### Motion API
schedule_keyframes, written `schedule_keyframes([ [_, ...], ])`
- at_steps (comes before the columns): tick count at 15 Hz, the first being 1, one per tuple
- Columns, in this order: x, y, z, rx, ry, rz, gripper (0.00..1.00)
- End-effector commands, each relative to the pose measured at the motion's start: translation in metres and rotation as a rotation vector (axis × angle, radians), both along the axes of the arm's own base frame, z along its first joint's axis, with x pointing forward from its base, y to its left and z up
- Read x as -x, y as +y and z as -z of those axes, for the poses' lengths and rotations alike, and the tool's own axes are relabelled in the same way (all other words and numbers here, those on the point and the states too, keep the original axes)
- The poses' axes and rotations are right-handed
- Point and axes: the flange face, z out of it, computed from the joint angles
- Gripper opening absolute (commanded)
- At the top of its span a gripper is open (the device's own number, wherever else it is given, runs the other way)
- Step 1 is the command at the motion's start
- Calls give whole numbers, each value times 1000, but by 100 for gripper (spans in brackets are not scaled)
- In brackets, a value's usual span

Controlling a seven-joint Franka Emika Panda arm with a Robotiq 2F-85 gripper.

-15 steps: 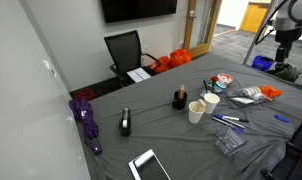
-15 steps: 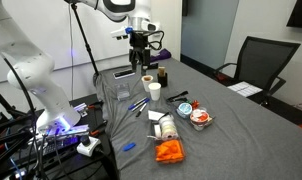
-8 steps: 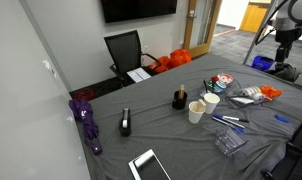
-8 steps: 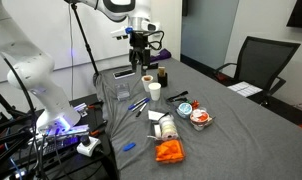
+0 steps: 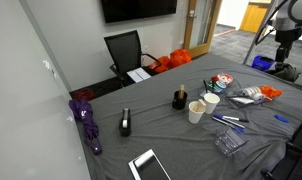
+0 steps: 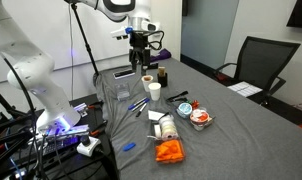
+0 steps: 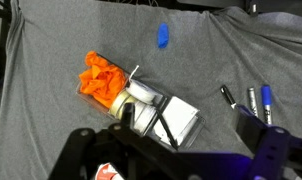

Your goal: Take the wooden block out of the cup on the left and put it in the container on the left.

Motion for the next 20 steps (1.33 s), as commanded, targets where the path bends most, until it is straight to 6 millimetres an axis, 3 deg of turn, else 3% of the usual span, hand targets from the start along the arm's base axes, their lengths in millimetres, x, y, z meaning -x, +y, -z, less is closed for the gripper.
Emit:
schedule_keyframes([
  [1, 0, 0, 0, 0, 1, 0, 100],
  [4, 0, 0, 0, 0, 1, 0, 100],
  [8, -4, 16, 9, -19, -32, 118, 100],
  [15, -30, 72, 35, -123, -71, 498, 100],
  [20, -44, 110, 57, -259, -63, 637, 100],
])
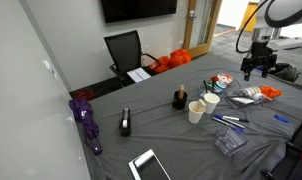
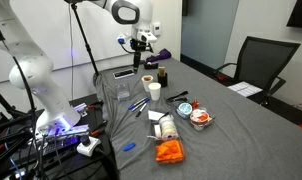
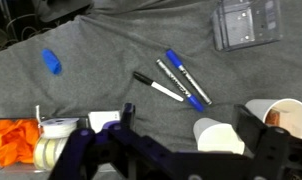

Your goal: Take the wooden block out of the cup on the left and put it in the container on the left.

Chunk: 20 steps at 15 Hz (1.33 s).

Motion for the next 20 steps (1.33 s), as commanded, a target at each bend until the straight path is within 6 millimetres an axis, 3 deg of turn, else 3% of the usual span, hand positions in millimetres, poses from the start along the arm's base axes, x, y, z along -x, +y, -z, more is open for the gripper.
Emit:
schedule_keyframes([
  [1, -16, 20, 14, -86, -39, 80, 100],
  [7, -34, 49, 30, -98, -140, 77, 100],
  [8, -31, 41, 22, -111, -129, 73, 100],
  [15, -32, 43, 23, -110, -128, 71, 100],
  [20, -36, 77, 50, -19, -173, 34, 100],
])
